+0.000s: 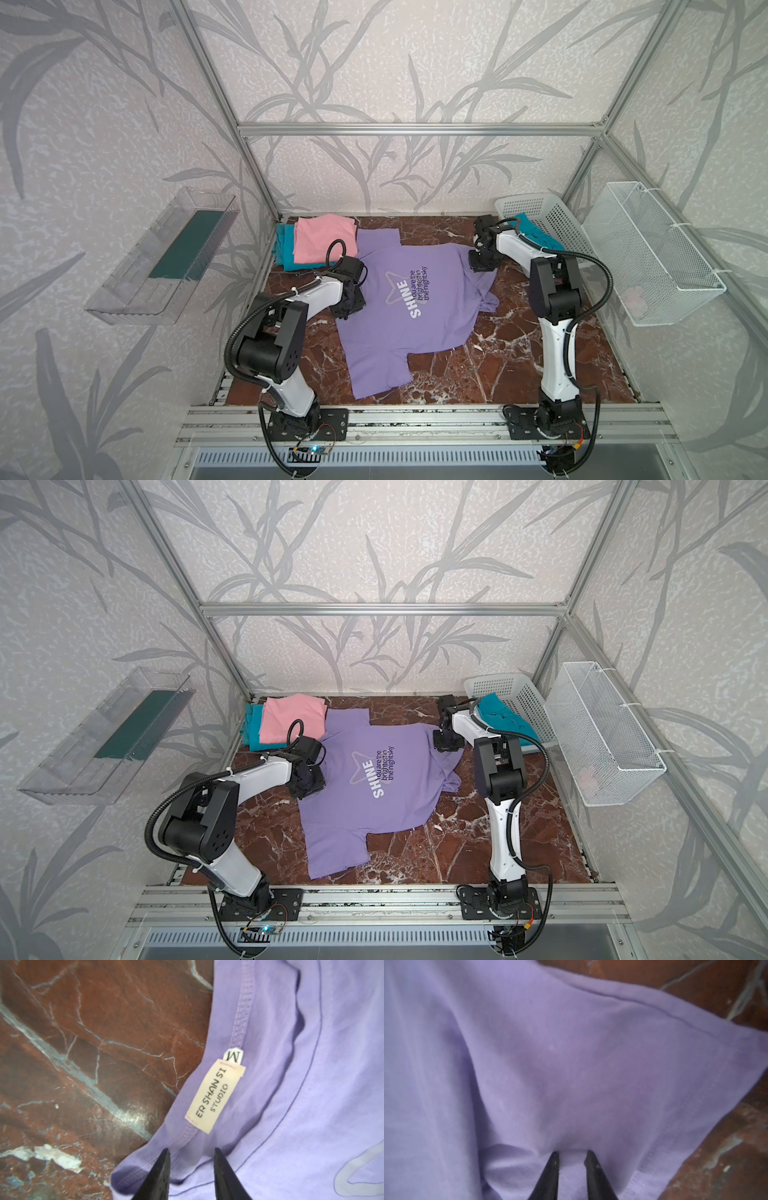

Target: Fold and stack the t-shirts

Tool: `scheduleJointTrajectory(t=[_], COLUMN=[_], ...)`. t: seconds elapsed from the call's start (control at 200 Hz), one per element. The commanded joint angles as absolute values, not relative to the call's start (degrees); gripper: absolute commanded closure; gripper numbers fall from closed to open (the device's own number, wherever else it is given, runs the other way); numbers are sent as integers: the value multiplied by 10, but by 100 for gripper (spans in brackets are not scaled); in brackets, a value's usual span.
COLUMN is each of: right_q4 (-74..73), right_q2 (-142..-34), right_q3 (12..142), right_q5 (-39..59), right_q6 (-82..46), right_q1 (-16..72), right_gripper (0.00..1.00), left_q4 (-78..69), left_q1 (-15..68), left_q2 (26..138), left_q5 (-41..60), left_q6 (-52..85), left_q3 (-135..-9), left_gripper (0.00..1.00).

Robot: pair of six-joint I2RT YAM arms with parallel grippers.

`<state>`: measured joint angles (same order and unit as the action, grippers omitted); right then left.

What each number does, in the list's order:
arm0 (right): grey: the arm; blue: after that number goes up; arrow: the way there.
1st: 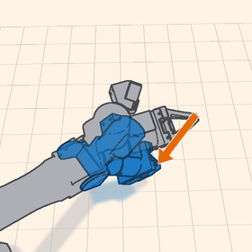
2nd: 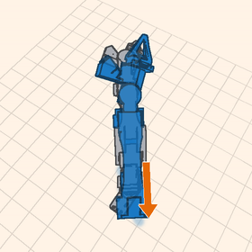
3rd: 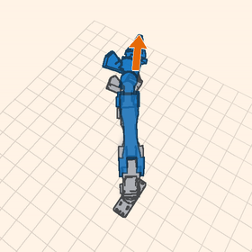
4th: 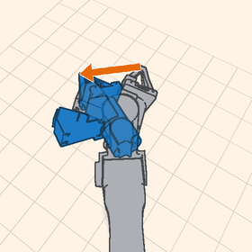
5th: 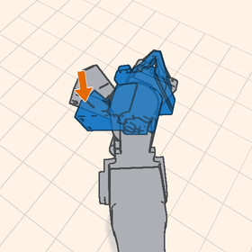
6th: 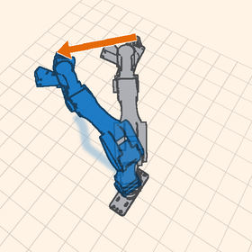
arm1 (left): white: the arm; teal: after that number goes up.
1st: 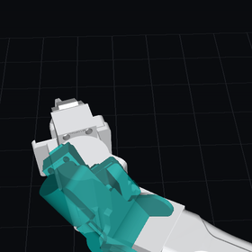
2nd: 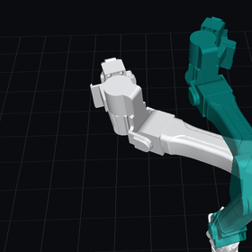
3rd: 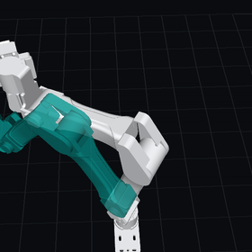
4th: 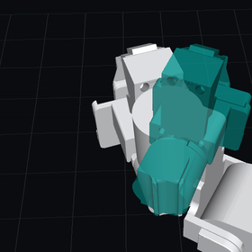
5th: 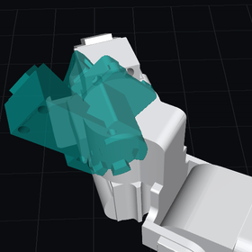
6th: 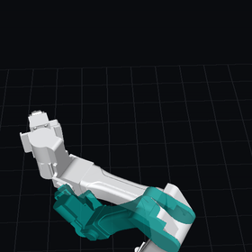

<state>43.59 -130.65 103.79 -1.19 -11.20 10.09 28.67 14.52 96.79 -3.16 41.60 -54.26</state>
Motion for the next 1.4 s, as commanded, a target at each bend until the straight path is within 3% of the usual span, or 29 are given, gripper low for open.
scheduleJointTrajectory(t=[0.0,0.11,0.245,0.395,0.5,0.745,1.05,1.2,1.395], right_q4=[476,523,562,564,520,359,305,265,204], right_q2=[-1359,-1416,-1475,-1453,-1370,-1067,-803,-775,-843], right_q3=[1098,1209,1341,1354,1253,854,499,432,437], right_q5=[-12,-30,13,28,21,6,4,16,97], right_q6=[-115,-102,-79,-64,-57,-128,-202,-230,-250], right_q1=[73,63,67,90,114,147,152,129,88], right_gripper=[74,73,73,73,73,71,69,63,51], left_q4=[302,294,311,312,314,368,339,322,309], left_q1=[120,109,108,111,129,217,228,231,232], left_q2=[982,970,968,968,962,950,961,970,972], left_q5=[-36,-32,-46,-14,-6,-57,-33,-23,-19], left_q6=[418,412,407,415,420,406,414,417,415], left_q3=[-515,-502,-517,-539,-559,-626,-608,-595,-582], left_gripper=[64,64,64,64,64,64,64,64,64])
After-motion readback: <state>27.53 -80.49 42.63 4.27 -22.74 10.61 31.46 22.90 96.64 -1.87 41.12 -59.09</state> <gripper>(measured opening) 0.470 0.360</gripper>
